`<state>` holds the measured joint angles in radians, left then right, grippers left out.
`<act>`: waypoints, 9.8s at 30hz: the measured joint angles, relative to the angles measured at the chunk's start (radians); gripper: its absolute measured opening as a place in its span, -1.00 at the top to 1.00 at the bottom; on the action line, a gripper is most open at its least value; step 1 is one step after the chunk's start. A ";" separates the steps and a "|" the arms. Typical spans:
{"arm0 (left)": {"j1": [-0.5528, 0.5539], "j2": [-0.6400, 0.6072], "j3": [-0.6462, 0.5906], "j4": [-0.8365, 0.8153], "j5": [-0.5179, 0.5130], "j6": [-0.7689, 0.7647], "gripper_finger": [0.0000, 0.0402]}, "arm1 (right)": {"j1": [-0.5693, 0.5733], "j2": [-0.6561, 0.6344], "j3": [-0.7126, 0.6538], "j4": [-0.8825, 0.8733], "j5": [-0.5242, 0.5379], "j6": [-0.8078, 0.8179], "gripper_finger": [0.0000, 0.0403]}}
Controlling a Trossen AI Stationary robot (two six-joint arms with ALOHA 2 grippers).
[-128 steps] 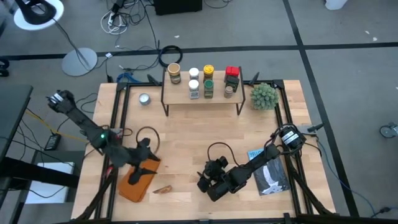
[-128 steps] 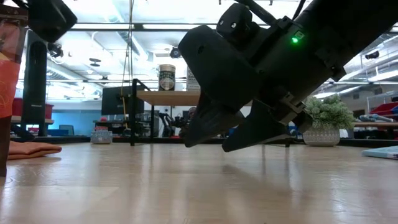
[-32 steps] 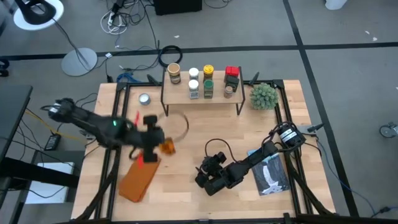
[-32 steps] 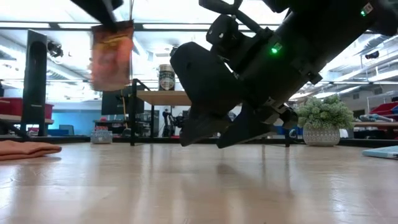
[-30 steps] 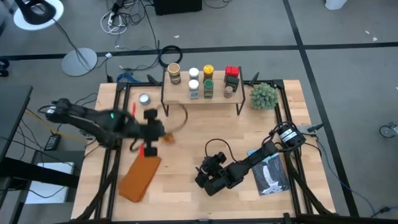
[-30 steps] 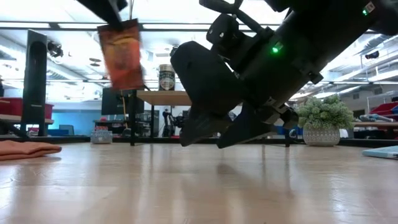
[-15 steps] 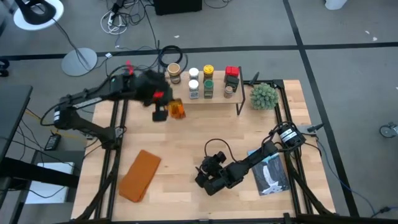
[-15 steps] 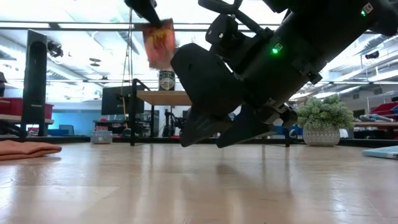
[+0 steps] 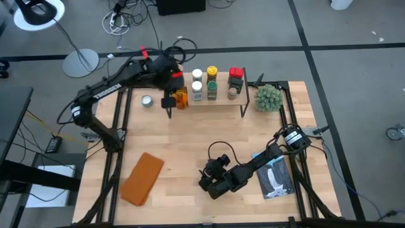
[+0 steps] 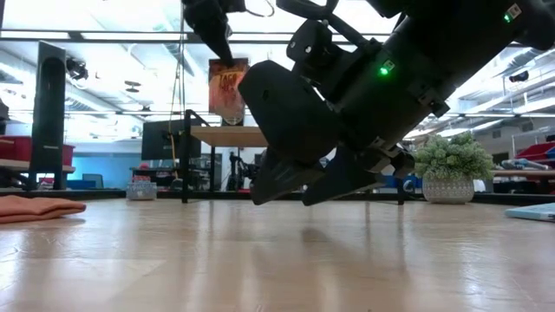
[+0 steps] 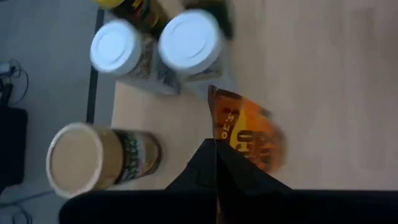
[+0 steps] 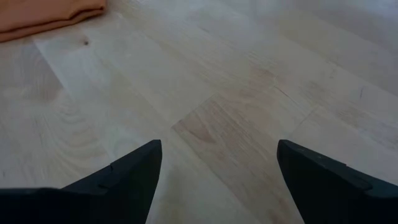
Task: Shelf spices
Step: Put the orange seasoning bag on the shelf, then return to Home Position
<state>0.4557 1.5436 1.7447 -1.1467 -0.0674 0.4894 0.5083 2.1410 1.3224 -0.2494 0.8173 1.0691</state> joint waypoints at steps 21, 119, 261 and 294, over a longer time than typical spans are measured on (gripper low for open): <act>0.140 0.008 0.001 -0.005 0.082 0.000 1.00 | 0.000 0.000 0.000 0.000 0.000 -0.014 -0.58; -0.081 -0.787 -0.488 0.256 0.237 -0.395 0.54 | 0.000 0.000 0.000 0.013 0.000 -0.043 -0.58; -0.456 -1.536 -1.738 1.236 -0.140 -0.594 0.54 | -0.272 -1.995 -1.209 0.038 -0.478 -0.843 -0.58; -0.456 -1.536 -1.738 1.250 -0.131 -0.595 0.54 | -0.272 -1.995 -1.207 0.039 -0.478 -0.844 -0.58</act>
<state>0.0002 0.0074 0.0071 0.1036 -0.1982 -0.1055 0.2367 0.1455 0.1158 -0.2108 0.3389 0.2255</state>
